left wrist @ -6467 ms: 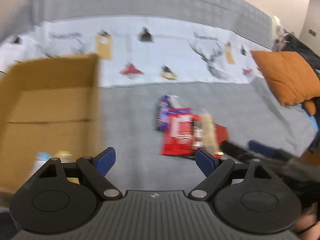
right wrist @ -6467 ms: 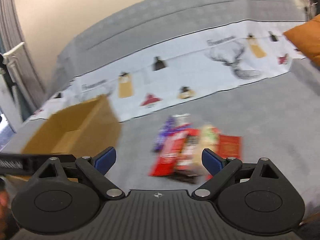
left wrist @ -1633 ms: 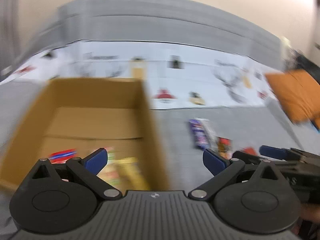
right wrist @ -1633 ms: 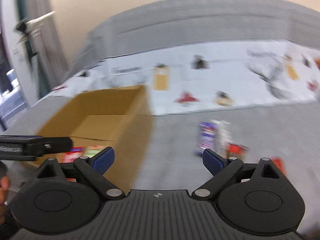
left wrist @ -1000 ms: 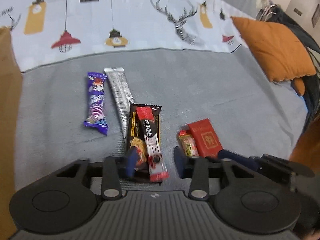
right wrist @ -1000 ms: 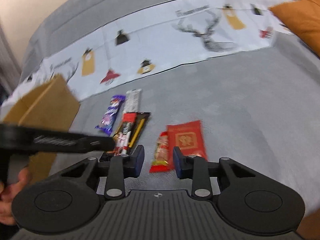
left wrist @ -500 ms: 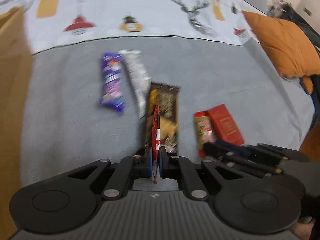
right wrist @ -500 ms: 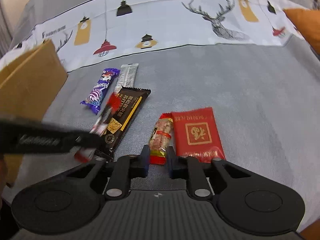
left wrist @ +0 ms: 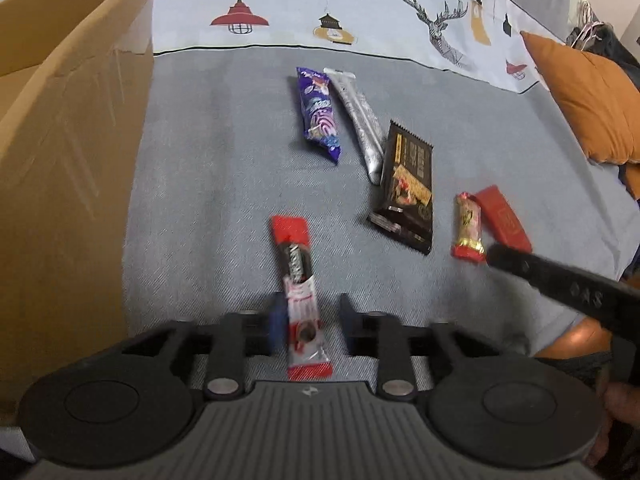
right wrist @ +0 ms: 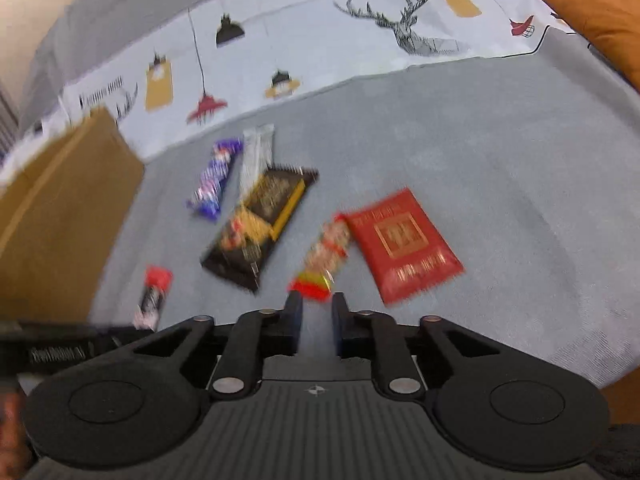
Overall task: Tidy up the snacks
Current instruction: 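Grasp the red-white coffee stick with left tool while right tool grasps red candy bar, then carry both snacks over the box and open both tools to drop them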
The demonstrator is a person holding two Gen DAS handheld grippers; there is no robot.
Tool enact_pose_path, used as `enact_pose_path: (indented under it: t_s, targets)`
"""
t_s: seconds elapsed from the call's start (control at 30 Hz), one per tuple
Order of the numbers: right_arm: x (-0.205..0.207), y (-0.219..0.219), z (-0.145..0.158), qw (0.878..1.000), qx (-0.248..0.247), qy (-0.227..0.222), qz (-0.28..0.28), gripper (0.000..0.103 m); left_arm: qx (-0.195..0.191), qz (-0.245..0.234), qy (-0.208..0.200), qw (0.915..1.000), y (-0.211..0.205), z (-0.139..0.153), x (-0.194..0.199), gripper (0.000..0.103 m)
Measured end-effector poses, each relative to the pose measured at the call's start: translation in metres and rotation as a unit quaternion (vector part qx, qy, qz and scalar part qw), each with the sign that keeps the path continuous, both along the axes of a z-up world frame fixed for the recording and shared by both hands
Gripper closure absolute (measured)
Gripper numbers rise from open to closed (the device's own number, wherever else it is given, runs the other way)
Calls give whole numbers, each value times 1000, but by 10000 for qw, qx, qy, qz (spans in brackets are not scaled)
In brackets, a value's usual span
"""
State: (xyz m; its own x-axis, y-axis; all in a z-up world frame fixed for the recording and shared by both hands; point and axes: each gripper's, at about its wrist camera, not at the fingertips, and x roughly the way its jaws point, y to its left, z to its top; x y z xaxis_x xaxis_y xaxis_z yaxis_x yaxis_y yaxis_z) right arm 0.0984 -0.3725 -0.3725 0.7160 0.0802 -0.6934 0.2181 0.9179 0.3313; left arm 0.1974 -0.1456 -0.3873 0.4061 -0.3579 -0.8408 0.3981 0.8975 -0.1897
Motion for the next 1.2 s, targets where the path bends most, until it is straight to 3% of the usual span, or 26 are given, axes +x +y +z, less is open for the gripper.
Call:
enact_pose_path:
  t_s: [0.07,0.1,0.13,0.17,0.2,0.27,0.37,0.57,0.67,0.77,0.83,0.9,1.03,1.2]
  targets:
    - [15,-3,-3,10000,-65,-13,-48,76,-6,-24,-51,10000,-4,-1,4,45]
    - [24,-6,-6,9999,-66,34,-118,75,57,-45,-132,9999,-8,-2,6,47]
    - [31,-8,-11,9998,-28,112,-161,75,190,-75,-268,9994,-12,-2,7,54]
    - [38,-10,-16,9996,34,200,-174,74,499,-58,-513,9974,-16,-3,7,87]
    - [42,-9,-19,9997,25,177,-191,73,712,-117,-638,9954,-20,-5,7,92]
    - [45,-3,-17,9995,-238,197,-60,73,672,-274,-694,9949,-20,-4,8,92]
    - [42,12,-14,9963,-692,303,399,74,549,-102,-558,9969,-10,-4,6,92]
    - [9,38,-7,9931,-773,521,711,79,362,-34,-390,9986,9,-4,-8,91]
    - [10,48,-8,9918,-848,514,803,64,550,-162,-525,9970,6,-4,-14,91]
    - [14,61,-7,9861,-1268,516,943,61,614,-372,-697,9950,5,-6,-19,91]
    - [15,64,-5,9852,-1372,481,905,81,487,-415,-686,9956,10,-5,-21,92]
    - [14,62,1,9883,-1362,330,595,85,331,-389,-634,9967,14,-1,-23,92]
    - [6,62,35,9904,-1321,-307,264,85,-23,-323,-902,9954,17,38,-27,92]
    - [-4,73,74,9932,-937,-667,187,85,-536,-179,-1185,9913,34,96,-27,92]
